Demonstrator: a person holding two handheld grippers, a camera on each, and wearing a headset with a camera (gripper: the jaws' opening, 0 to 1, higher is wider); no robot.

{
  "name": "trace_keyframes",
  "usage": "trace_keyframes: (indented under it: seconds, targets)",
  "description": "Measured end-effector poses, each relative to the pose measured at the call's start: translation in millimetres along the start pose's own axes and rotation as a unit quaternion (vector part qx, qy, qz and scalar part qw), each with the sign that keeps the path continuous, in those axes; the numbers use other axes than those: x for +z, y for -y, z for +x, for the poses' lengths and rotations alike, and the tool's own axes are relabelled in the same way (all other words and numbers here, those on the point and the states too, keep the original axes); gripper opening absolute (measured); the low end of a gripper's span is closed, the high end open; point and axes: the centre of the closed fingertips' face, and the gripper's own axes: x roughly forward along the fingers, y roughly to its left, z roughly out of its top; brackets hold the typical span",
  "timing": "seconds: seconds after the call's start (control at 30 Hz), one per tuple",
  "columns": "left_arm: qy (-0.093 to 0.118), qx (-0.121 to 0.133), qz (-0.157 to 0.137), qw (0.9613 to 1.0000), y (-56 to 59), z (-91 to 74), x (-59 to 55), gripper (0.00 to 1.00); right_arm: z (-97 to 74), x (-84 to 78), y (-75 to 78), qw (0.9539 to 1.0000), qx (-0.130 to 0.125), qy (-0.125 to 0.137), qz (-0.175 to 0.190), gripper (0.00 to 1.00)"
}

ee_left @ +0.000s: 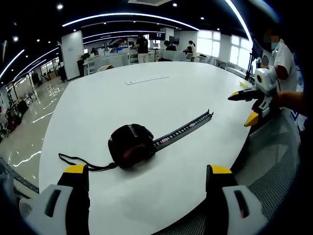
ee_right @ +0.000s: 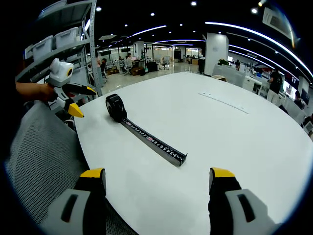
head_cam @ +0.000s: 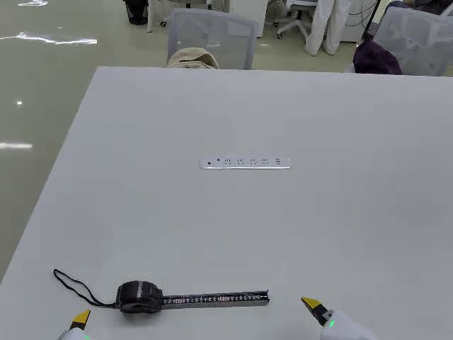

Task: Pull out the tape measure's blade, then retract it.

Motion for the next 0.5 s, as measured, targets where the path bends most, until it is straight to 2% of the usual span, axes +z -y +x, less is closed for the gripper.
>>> trace_keyframes:
  seconds: [0.3,0.5]
  targets:
    - [-0.004,-0.003,0.0,1.0,6.0,-0.1,2.3,0.99,0.7,0.1,-1.9,1.0,-0.001,0.001,0.002,0.88]
    - [-0.003,0.007,-0.006,1.0,5.8,0.4,5.2,0.98,0.0,-0.8,-2.1,1.0,0.0,0.0,0.001,0.88]
